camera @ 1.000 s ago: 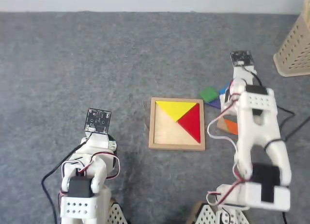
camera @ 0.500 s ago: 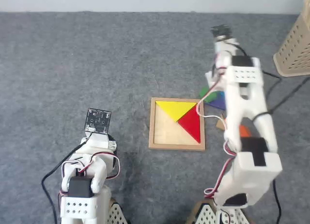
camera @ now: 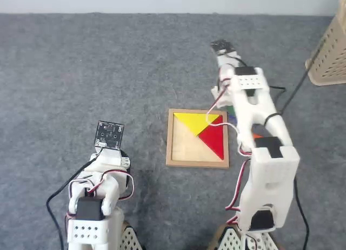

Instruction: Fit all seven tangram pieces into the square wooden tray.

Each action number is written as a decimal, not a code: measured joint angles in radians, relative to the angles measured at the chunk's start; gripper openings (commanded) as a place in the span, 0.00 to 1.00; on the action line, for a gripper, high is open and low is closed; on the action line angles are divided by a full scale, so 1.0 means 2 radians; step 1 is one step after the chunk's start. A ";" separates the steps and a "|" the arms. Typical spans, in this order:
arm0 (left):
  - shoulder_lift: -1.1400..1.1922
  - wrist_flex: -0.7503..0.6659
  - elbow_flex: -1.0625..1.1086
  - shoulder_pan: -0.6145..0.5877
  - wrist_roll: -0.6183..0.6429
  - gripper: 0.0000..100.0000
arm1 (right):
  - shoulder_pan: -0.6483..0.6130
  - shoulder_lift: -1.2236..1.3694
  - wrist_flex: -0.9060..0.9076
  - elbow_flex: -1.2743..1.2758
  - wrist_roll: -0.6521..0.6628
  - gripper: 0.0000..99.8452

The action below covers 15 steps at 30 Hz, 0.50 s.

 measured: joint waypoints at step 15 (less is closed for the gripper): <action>0.000 0.000 0.000 0.000 0.000 0.01 | 0.054 -0.061 0.008 0.112 0.007 0.13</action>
